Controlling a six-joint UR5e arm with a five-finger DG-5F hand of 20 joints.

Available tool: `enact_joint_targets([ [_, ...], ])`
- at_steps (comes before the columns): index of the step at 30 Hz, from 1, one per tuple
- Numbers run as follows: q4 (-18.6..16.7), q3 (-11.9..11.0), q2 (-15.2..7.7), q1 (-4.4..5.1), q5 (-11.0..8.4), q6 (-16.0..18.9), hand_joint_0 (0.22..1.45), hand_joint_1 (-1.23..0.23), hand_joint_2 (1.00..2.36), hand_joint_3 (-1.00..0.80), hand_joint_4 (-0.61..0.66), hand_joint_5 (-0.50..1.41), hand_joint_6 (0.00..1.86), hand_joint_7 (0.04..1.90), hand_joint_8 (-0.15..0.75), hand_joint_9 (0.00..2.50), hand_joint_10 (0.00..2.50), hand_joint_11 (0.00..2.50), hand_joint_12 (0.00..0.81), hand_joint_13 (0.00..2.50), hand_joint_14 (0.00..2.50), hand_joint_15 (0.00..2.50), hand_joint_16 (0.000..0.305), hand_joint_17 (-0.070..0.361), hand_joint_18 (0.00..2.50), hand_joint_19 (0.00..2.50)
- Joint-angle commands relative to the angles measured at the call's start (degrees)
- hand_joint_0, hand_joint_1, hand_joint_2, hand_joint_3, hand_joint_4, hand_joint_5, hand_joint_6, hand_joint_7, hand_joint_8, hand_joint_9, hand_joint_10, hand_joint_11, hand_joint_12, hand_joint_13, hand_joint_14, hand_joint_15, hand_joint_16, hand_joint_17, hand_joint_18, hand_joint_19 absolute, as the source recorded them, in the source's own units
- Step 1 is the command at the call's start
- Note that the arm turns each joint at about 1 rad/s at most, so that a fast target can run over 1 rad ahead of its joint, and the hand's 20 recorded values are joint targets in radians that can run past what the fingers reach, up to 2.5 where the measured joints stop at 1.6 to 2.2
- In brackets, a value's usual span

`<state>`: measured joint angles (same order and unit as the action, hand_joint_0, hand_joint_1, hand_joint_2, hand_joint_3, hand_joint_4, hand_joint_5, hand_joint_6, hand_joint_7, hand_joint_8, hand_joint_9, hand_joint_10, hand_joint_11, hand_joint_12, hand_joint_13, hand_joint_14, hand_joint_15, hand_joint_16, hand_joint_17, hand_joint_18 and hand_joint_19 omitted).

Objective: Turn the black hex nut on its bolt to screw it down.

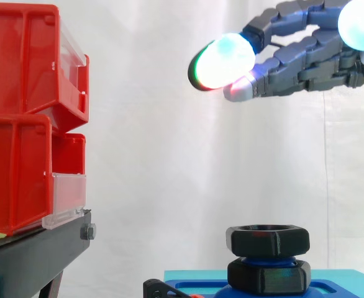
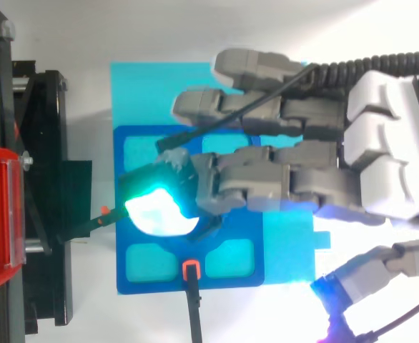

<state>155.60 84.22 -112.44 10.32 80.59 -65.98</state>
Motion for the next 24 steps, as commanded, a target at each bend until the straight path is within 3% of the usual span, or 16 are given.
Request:
enact_joint_targets([
  [1,-1.62,-0.02,-0.06,0.67,-0.70,-1.87,0.46,-0.51,1.00,-0.50,0.13,-0.29,0.50,0.63,0.180,0.14,0.00,0.00,0.333,0.29,0.00,0.00,0.048,0.108,0.09,0.04],
  [9,-3.02,-0.11,-1.03,1.19,-1.58,-2.40,0.45,-0.50,1.00,-0.50,0.18,-0.25,0.50,0.62,0.185,0.10,0.00,0.00,0.339,0.20,0.00,0.00,0.047,0.105,0.00,0.00],
  [12,-3.11,-0.02,-1.03,1.37,-1.58,-3.80,0.45,-0.52,1.00,-0.50,0.22,-0.23,0.50,0.66,0.190,0.13,0.00,0.00,0.338,0.21,0.00,0.00,0.047,0.105,0.00,0.00],
  [17,-3.11,-0.90,-3.75,1.55,-1.32,-6.00,0.45,-0.52,1.00,-0.50,0.24,-0.22,0.50,0.70,0.199,0.16,0.00,0.00,0.335,0.21,0.00,0.00,0.046,0.103,0.00,0.00],
  [24,-2.32,-1.87,-3.93,1.72,-1.49,-8.73,0.47,-0.53,1.00,-0.50,0.27,-0.19,0.50,0.76,0.213,0.31,0.00,0.00,0.325,0.27,0.00,0.00,0.044,0.098,0.04,0.00],
])
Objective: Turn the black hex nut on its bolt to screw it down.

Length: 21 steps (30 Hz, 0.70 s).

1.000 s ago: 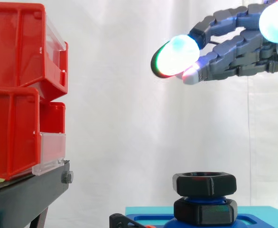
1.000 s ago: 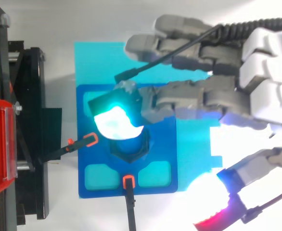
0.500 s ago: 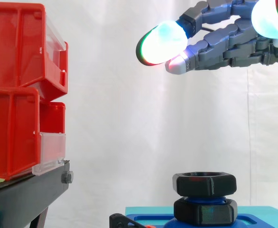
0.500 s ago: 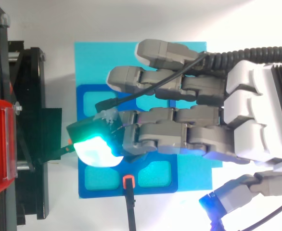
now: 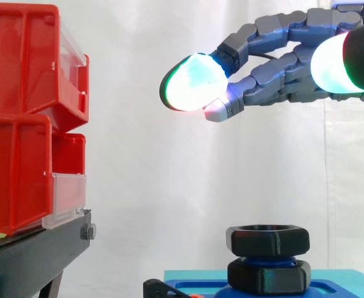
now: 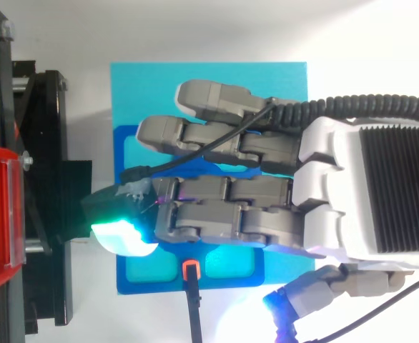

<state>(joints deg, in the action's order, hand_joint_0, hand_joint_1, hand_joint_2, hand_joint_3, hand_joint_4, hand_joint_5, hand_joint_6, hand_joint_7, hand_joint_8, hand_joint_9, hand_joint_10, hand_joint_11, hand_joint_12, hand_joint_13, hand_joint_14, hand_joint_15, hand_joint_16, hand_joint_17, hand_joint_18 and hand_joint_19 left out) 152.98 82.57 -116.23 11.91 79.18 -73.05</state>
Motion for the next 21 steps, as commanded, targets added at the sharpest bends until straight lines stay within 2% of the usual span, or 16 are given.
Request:
enact_joint_targets([
  [1,0.30,-0.31,-0.13,0.21,0.01,-3.15,0.47,-0.53,1.00,-0.50,0.28,-0.18,0.50,0.78,0.218,0.33,0.00,0.00,0.326,0.28,0.00,0.00,0.043,0.097,0.05,0.00],
  [3,0.04,-0.22,-0.31,0.39,-0.17,-4.55,0.47,-0.53,1.00,-0.50,0.29,-0.17,0.50,0.82,0.218,0.34,0.00,0.00,0.324,0.29,0.00,0.00,0.043,0.097,0.06,0.00],
  [6,-0.14,-0.66,-1.98,0.57,-0.08,-6.22,0.47,-0.53,1.00,-0.50,0.31,-0.16,0.50,0.86,0.221,0.35,0.00,0.00,0.325,0.29,0.00,0.00,0.043,0.097,0.07,0.00],
  [12,-0.05,-1.89,-3.83,0.57,0.27,-7.28,0.47,-0.53,1.00,-0.50,0.33,-0.15,0.50,0.91,0.223,0.36,0.00,0.00,0.325,0.29,0.00,0.00,0.043,0.097,0.07,0.00],
  [16,0.04,-1.89,-3.91,0.57,0.89,-8.86,0.47,-0.53,1.00,-0.50,0.33,-0.15,0.50,0.92,0.226,0.37,0.00,0.00,0.327,0.30,0.00,0.00,0.043,0.097,0.07,0.01],
  [19,1.00,-1.89,-3.91,0.48,1.77,-12.99,0.47,-0.52,1.00,-0.50,0.33,-0.14,0.50,0.93,0.228,0.37,0.00,0.00,0.328,0.30,0.00,0.00,0.043,0.097,0.07,0.01],
  [21,0.92,-1.89,-3.91,0.48,2.21,-13.61,0.46,-0.51,1.00,-0.50,0.33,-0.14,0.50,0.93,0.229,0.37,0.00,0.00,0.332,0.30,0.00,0.00,0.044,0.099,0.07,0.01],
])
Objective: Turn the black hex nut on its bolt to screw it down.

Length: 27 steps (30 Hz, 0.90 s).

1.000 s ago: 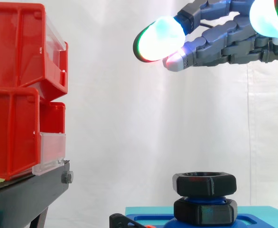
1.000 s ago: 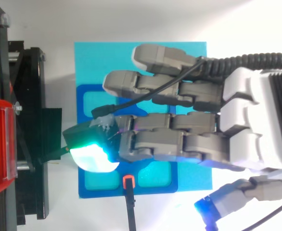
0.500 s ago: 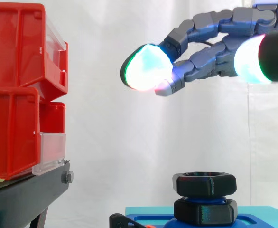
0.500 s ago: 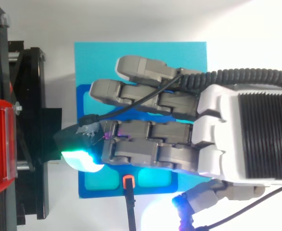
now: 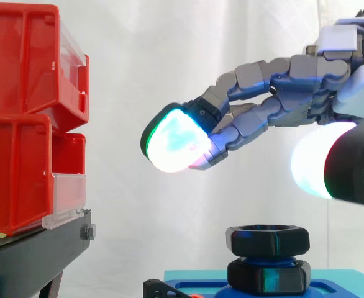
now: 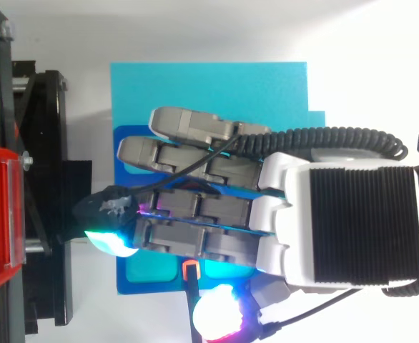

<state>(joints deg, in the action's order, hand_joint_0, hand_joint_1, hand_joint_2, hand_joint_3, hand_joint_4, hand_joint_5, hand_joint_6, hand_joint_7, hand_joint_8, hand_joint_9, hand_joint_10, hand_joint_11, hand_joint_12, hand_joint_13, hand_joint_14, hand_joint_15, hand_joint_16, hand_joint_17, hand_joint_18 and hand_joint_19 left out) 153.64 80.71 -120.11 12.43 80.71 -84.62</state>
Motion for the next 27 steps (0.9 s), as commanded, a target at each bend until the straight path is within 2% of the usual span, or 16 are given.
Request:
enact_joint_targets([
  [1,0.26,-0.03,-0.04,-0.04,0.86,-2.74,0.45,-0.49,1.00,-0.50,0.34,-0.14,0.50,0.93,0.232,0.37,0.00,0.00,0.338,0.29,0.00,0.00,0.045,0.101,0.06,0.02],
  [8,0.26,-0.03,-0.04,-0.04,0.86,-4.94,0.45,-0.47,1.00,-0.50,0.34,-0.13,0.50,0.95,0.236,0.37,0.00,0.00,0.342,0.26,0.00,0.00,0.046,0.103,0.02,0.00],
  [18,0.08,-0.03,-0.04,0.14,0.94,-5.12,0.45,-0.46,1.00,-0.50,0.36,-0.12,0.50,1.01,0.240,0.39,0.00,0.00,0.344,0.27,0.00,0.00,0.047,0.105,0.05,0.03],
  [22,-0.09,-0.03,-1.36,0.49,0.94,-4.94,0.45,-0.46,1.00,-0.50,0.36,-0.12,0.50,1.01,0.246,0.40,0.00,0.00,0.345,0.28,0.00,0.00,0.047,0.105,0.05,0.03],
  [23,-0.80,-0.47,-3.12,0.58,0.94,-4.94,0.45,-0.46,1.00,-0.50,0.37,-0.12,0.50,1.01,0.246,0.40,0.00,0.00,0.345,0.28,0.00,0.00,0.047,0.105,0.06,0.03],
  [27,-1.15,-0.82,-3.20,0.75,1.03,-4.94,0.45,-0.45,1.00,-0.50,0.37,-0.11,0.50,1.04,0.249,0.40,0.00,0.00,0.346,0.29,0.00,0.00,0.047,0.106,0.06,0.04],
])
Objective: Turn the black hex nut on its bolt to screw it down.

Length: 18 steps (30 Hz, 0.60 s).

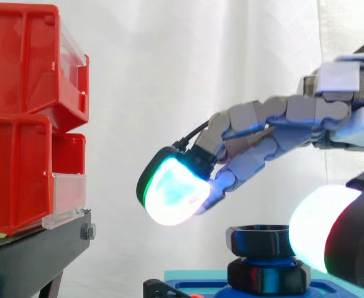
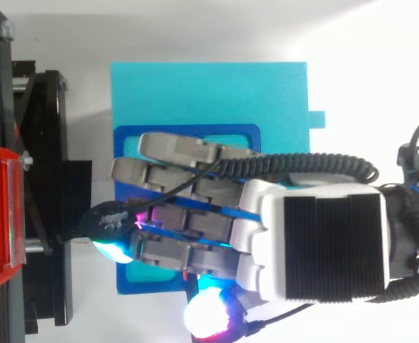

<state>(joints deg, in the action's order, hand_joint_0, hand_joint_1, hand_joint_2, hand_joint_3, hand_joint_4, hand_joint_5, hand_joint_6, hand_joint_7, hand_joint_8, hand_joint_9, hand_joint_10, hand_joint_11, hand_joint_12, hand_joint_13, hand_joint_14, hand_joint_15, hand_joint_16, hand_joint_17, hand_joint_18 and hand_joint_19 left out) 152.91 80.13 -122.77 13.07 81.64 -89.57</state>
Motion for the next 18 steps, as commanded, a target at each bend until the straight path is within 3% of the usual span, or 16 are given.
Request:
enact_joint_targets([
  [1,-0.50,-0.24,-0.54,0.29,0.45,0.01,0.45,-0.45,1.00,-0.50,0.37,-0.11,0.50,1.05,0.251,0.40,0.00,0.00,0.347,0.29,0.00,0.00,0.047,0.107,0.07,0.04],
  [8,-0.59,-0.24,-0.54,0.64,2.48,-0.08,0.45,-0.44,1.00,-0.50,0.36,-0.10,0.50,1.11,0.253,0.41,0.00,0.00,0.349,0.29,0.00,0.00,0.048,0.107,0.07,0.03],
  [9,0.02,-0.24,-0.54,0.47,3.53,-0.08,0.45,-0.44,1.00,-0.50,0.36,-0.10,0.50,1.12,0.254,0.41,0.00,0.00,0.350,0.29,0.00,0.00,0.048,0.107,0.07,0.05],
  [18,0.37,-0.50,-0.54,-0.06,5.11,-0.08,0.45,-0.34,1.00,-0.50,0.32,-0.08,0.50,1.24,0.260,0.43,0.00,0.00,0.352,0.29,0.00,0.00,0.048,0.109,0.07,0.06],
])
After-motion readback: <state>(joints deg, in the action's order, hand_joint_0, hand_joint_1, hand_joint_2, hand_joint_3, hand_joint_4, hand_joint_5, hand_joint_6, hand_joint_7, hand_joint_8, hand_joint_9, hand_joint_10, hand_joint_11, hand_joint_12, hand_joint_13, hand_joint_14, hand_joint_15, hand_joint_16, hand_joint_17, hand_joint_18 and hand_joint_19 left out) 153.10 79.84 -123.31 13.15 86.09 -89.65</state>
